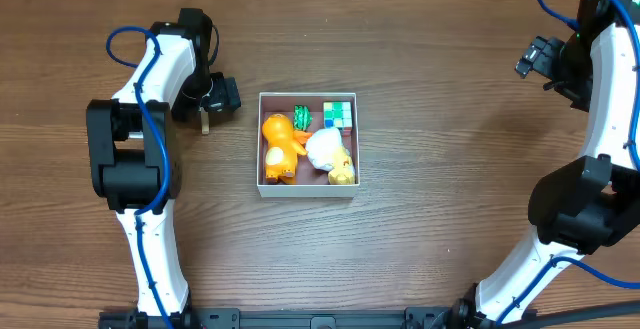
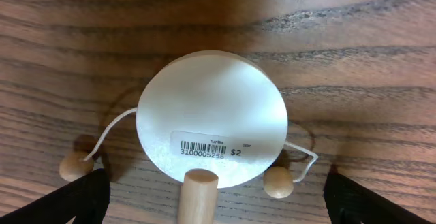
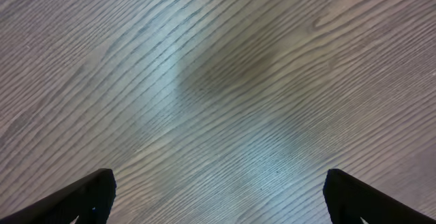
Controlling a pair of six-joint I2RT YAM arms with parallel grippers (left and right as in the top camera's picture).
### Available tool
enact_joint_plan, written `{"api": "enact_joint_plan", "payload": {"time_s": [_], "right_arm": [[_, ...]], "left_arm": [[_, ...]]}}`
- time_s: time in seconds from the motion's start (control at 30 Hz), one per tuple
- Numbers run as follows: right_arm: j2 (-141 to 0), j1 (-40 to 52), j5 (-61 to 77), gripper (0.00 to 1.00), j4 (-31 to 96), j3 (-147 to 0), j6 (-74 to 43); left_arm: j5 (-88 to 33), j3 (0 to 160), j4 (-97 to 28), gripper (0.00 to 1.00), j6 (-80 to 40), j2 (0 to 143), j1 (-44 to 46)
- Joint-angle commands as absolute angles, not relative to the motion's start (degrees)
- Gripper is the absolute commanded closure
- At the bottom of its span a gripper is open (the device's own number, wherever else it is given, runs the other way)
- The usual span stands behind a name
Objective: Pack container
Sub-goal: 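Lower the left gripper and grasp the wooden toy's stick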
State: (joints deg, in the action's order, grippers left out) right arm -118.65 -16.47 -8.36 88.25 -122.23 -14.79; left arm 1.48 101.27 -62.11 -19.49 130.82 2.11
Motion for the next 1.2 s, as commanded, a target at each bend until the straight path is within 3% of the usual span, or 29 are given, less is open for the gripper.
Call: {"api": "enact_joint_plan", "payload": {"time_s": [0.0,0.2,0.47,0.57,0.63,1.17], "right_arm": [[-117.8,-16.6,-9.0,0.00,88.1,-122.3,-15.0],[-117.8,-16.6,-9.0,0.00,88.1,-122.3,-15.0],[-117.8,-16.6,-9.0,0.00,88.1,-122.3,-15.0],[-117.8,-16.6,-9.0,0.00,88.1,-122.3,-15.0],[-117.8,-16.6,-9.0,0.00,88.1,-122.3,-15.0],[-117.8,-16.6,-9.0,0.00,88.1,-122.3,-15.0]], "left_arm": [[4.2,98.0,-62.9,0.00,-19.7,133.8,1.9],[4.2,98.0,-62.3,0.02,-19.3,133.8,1.9],[4.2,98.0,-65.3,0.32,-19.3,133.8,1.9],[4.2,98.0,-65.3,0.35,-19.3,133.8,1.9],[4.2,98.0,-65.3,0.43,-19.3,133.8,1.9],[4.3,98.0,-61.8,0.68,-19.3,133.8,1.9]]}}
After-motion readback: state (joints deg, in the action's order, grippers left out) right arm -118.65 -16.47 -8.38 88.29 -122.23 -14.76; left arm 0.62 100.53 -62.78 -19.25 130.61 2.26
